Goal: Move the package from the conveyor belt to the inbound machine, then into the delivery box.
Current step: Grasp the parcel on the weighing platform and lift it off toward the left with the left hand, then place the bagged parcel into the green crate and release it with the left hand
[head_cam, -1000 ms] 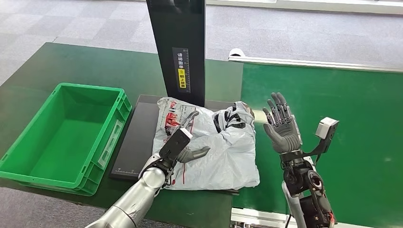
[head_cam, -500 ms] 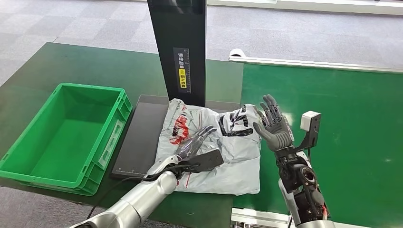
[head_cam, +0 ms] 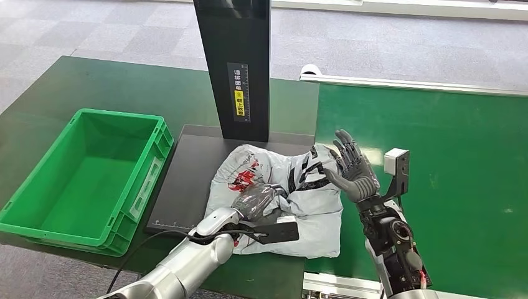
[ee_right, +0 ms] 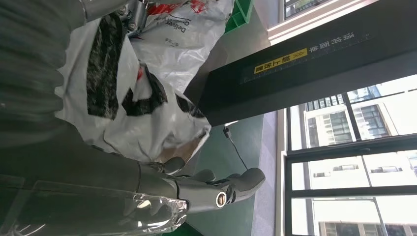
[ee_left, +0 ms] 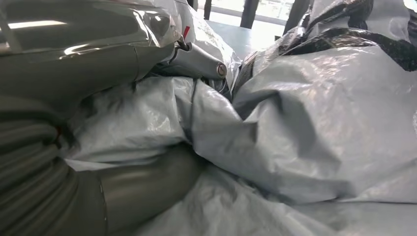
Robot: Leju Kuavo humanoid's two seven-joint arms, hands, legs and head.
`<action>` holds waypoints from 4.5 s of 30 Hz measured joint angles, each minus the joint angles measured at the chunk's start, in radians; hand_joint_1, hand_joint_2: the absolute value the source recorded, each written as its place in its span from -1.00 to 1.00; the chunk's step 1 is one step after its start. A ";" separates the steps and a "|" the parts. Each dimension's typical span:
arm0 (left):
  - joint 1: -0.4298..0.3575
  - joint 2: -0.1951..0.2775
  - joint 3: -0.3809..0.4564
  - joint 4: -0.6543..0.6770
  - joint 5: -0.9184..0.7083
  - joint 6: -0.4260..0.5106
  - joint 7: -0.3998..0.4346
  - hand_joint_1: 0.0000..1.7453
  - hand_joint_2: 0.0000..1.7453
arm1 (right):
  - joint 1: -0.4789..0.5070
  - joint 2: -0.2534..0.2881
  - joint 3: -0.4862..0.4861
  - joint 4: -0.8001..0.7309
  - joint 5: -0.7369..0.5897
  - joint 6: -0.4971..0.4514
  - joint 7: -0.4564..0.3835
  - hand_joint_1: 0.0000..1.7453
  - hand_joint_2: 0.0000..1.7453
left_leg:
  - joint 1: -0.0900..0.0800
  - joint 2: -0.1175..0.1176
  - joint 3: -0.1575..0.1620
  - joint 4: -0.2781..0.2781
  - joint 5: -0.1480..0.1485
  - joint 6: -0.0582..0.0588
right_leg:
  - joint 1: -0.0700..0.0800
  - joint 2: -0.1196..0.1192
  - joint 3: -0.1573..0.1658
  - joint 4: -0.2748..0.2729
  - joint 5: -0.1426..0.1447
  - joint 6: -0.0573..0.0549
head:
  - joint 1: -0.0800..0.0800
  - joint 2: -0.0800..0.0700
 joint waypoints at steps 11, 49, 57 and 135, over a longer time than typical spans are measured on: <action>0.069 -0.001 0.055 -0.089 0.014 0.146 -0.082 1.00 1.00 | -0.013 -0.001 0.001 0.009 -0.014 0.003 0.018 -1.00 1.00 | 0.000 0.000 0.000 0.000 0.000 0.000 | 0.000 0.000 -0.001 0.000 0.000 0.000 | 0.000 0.000; -0.192 0.410 0.304 -0.277 -0.651 0.322 0.860 1.00 1.00 | 0.066 -0.068 0.024 -0.033 -0.021 -0.036 -0.028 -1.00 1.00 | 0.001 0.009 0.000 -0.001 0.003 -0.004 | 0.002 0.006 -0.005 0.002 0.003 -0.006 | 0.000 0.000; -0.268 0.480 0.214 -0.016 -0.651 0.312 0.778 1.00 1.00 | 0.064 -0.064 0.025 -0.030 -0.018 -0.029 -0.030 -1.00 1.00 | 0.001 0.007 -0.003 -0.001 0.002 -0.004 | 0.002 0.008 -0.007 0.002 0.003 -0.005 | 0.000 0.000; 0.079 0.454 0.560 -0.208 -0.081 0.166 0.208 -1.00 -1.00 | -0.014 -0.027 0.045 0.030 -0.022 -0.021 0.038 -1.00 1.00 | 0.001 0.003 0.000 -0.002 0.001 -0.009 | 0.002 0.003 -0.005 0.003 0.000 -0.009 | 0.000 0.000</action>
